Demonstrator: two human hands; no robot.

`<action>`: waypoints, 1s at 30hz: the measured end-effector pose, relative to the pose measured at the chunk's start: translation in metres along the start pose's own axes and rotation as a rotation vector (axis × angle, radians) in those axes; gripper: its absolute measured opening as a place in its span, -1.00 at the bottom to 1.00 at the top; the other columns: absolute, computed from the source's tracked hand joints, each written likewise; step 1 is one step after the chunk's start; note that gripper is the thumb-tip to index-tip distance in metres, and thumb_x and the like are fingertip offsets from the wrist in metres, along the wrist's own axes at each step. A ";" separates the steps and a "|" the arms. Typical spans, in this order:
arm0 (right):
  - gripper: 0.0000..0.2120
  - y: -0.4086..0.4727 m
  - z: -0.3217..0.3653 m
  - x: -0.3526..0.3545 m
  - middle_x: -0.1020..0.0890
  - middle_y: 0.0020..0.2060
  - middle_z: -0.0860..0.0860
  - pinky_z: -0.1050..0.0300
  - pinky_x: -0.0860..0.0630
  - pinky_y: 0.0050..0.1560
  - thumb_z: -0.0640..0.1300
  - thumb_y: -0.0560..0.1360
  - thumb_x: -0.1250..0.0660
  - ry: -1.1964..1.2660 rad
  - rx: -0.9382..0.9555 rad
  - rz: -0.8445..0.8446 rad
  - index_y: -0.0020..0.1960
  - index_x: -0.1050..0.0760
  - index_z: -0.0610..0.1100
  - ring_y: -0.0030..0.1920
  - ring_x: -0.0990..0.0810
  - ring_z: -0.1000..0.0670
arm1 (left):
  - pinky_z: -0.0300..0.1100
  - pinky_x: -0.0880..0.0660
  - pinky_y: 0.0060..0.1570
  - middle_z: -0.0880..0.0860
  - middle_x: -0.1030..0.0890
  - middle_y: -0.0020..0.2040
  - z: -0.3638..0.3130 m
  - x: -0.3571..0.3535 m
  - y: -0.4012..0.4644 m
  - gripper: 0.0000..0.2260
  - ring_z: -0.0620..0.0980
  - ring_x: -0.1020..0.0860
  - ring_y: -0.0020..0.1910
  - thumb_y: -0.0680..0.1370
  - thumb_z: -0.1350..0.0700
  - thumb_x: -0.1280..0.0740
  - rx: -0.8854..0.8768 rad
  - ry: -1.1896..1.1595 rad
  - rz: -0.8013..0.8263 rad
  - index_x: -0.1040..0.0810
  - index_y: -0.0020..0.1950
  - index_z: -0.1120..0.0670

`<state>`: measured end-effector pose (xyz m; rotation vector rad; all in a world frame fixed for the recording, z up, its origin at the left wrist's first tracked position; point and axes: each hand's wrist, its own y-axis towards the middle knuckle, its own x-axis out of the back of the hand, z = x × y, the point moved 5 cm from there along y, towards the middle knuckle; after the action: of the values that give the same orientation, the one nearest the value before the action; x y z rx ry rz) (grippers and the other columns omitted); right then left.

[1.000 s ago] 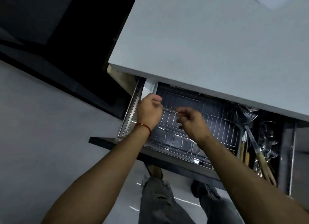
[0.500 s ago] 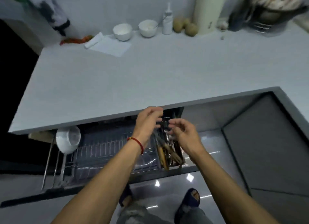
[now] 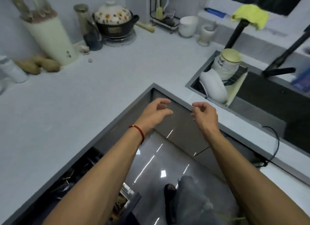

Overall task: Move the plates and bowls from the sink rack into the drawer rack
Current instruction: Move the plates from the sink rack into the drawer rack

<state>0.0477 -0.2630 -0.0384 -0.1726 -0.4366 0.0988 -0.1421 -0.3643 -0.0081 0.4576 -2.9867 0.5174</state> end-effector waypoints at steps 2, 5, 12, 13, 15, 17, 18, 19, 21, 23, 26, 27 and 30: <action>-0.83 0.033 -0.003 0.032 -0.71 -0.02 0.02 0.10 -0.63 -0.04 -0.11 0.55 -0.32 -0.060 0.027 -0.111 0.10 -0.62 -0.02 -0.06 -0.69 0.01 | -0.19 -0.45 -0.02 -0.03 -0.60 0.17 -0.014 -0.022 0.026 -0.72 -0.12 -0.56 0.14 0.49 0.13 -0.41 0.001 0.023 0.033 -0.60 0.17 -0.12; -0.73 0.094 -0.004 0.068 -0.65 0.08 -0.01 0.11 -0.57 -0.02 -0.10 0.58 -0.31 -0.135 0.092 -0.242 0.25 -0.56 -0.10 0.04 -0.63 -0.04 | -0.19 -0.50 -0.01 -0.07 -0.62 0.13 -0.029 -0.052 0.069 -0.71 -0.17 -0.57 0.11 0.44 0.08 -0.41 0.013 0.049 0.040 -0.60 0.15 -0.14; -0.71 0.222 -0.017 0.091 -0.69 0.16 -0.12 -0.08 -0.54 0.25 -0.06 0.65 -0.30 -0.328 0.100 -0.064 0.28 -0.62 -0.17 0.19 -0.62 -0.14 | -0.02 -0.57 0.19 0.01 -0.63 0.08 -0.057 -0.127 0.166 -0.74 -0.04 -0.60 0.10 0.53 0.17 -0.37 0.125 0.083 0.000 -0.61 0.21 -0.01; -0.75 0.231 -0.018 0.092 -0.71 0.08 -0.10 -0.03 -0.55 0.19 -0.08 0.65 -0.31 -0.330 0.113 -0.052 0.23 -0.64 -0.16 0.13 -0.64 -0.13 | -0.02 -0.57 0.18 0.02 -0.63 0.08 -0.061 -0.136 0.177 -0.73 -0.05 -0.59 0.06 0.53 0.18 -0.36 0.137 0.088 0.002 -0.60 0.22 0.01; -0.79 0.246 -0.021 0.095 -0.68 -0.03 -0.03 0.05 -0.52 0.06 -0.09 0.63 -0.34 -0.310 0.107 -0.049 0.22 -0.62 -0.12 0.03 -0.63 -0.08 | -0.07 -0.57 0.14 0.03 -0.63 0.07 -0.069 -0.151 0.194 -0.72 -0.08 -0.58 0.01 0.53 0.20 -0.35 0.149 0.102 0.006 -0.60 0.23 0.03; -0.80 0.255 -0.026 0.096 -0.64 -0.08 0.04 0.11 -0.46 0.01 -0.08 0.62 -0.37 -0.322 0.089 -0.010 0.20 -0.63 -0.11 -0.01 -0.62 -0.04 | -0.13 -0.55 0.10 0.03 -0.63 0.03 -0.075 -0.161 0.208 -0.73 -0.07 -0.58 0.00 0.54 0.21 -0.34 0.146 0.105 0.011 -0.60 0.23 0.04; -0.82 0.259 -0.028 0.096 -0.64 -0.12 0.05 0.13 -0.45 0.01 -0.09 0.62 -0.37 -0.338 0.091 0.017 0.15 -0.67 -0.13 -0.02 -0.63 -0.04 | -0.15 -0.55 0.08 0.03 -0.62 0.02 -0.077 -0.165 0.214 -0.74 -0.06 -0.58 0.00 0.55 0.20 -0.34 0.145 0.109 0.012 -0.60 0.23 0.05; -0.83 0.261 -0.030 0.096 -0.65 -0.15 0.05 0.15 -0.43 0.00 -0.10 0.62 -0.37 -0.349 0.095 0.037 0.10 -0.70 -0.14 -0.03 -0.63 -0.03 | -0.15 -0.55 0.07 0.04 -0.62 0.03 -0.080 -0.168 0.220 -0.74 -0.05 -0.58 0.00 0.55 0.20 -0.34 0.148 0.117 0.013 -0.60 0.23 0.05; -0.82 0.261 -0.031 0.097 -0.68 -0.18 0.02 0.15 -0.44 -0.02 -0.11 0.63 -0.36 -0.356 0.104 0.036 0.03 -0.72 -0.15 -0.06 -0.63 -0.03 | -0.10 -0.57 0.08 0.08 -0.63 0.05 -0.085 -0.174 0.229 -0.75 -0.02 -0.59 0.00 0.55 0.20 -0.34 0.147 0.139 0.016 -0.61 0.22 0.06; -0.81 0.259 -0.029 0.096 -0.69 -0.14 -0.03 0.07 -0.50 0.00 -0.13 0.64 -0.33 -0.402 0.134 0.021 0.03 -0.70 -0.17 -0.04 -0.64 -0.09 | -0.05 -0.59 0.15 0.09 -0.64 0.11 -0.088 -0.179 0.237 -0.77 0.01 -0.61 0.09 0.56 0.19 -0.35 0.135 0.163 0.011 -0.61 0.20 0.06; -0.82 0.251 -0.027 0.098 -0.67 0.00 -0.12 -0.10 -0.51 0.18 -0.17 0.66 -0.29 -0.470 0.208 -0.037 0.10 -0.65 -0.22 0.05 -0.60 -0.13 | 0.05 -0.61 0.17 0.06 -0.63 0.08 -0.093 -0.189 0.246 -0.81 0.08 -0.62 0.12 0.57 0.17 -0.35 0.141 0.137 -0.009 -0.62 0.17 0.07; -0.82 0.249 -0.027 0.101 -0.66 0.00 -0.12 -0.09 -0.50 0.18 -0.19 0.66 -0.29 -0.458 0.231 -0.066 0.11 -0.64 -0.23 0.06 -0.59 -0.13 | 0.08 -0.61 0.16 0.05 -0.62 0.03 -0.095 -0.193 0.248 -0.81 0.10 -0.63 0.08 0.56 0.16 -0.35 0.140 0.130 -0.013 -0.61 0.17 0.07; -0.84 0.240 -0.023 0.114 -0.63 -0.04 -0.15 -0.07 -0.48 0.10 -0.23 0.65 -0.30 -0.401 0.309 -0.147 0.10 -0.62 -0.28 0.03 -0.56 -0.15 | 0.11 -0.63 0.12 0.04 -0.59 -0.02 -0.101 -0.207 0.251 -0.72 0.13 -0.65 0.03 0.55 0.08 -0.38 0.138 0.133 0.001 -0.55 0.24 0.10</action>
<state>0.1462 -0.0161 -0.0568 0.1883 -0.8240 0.0546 -0.0189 -0.0469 -0.0184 0.4138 -2.8366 0.7274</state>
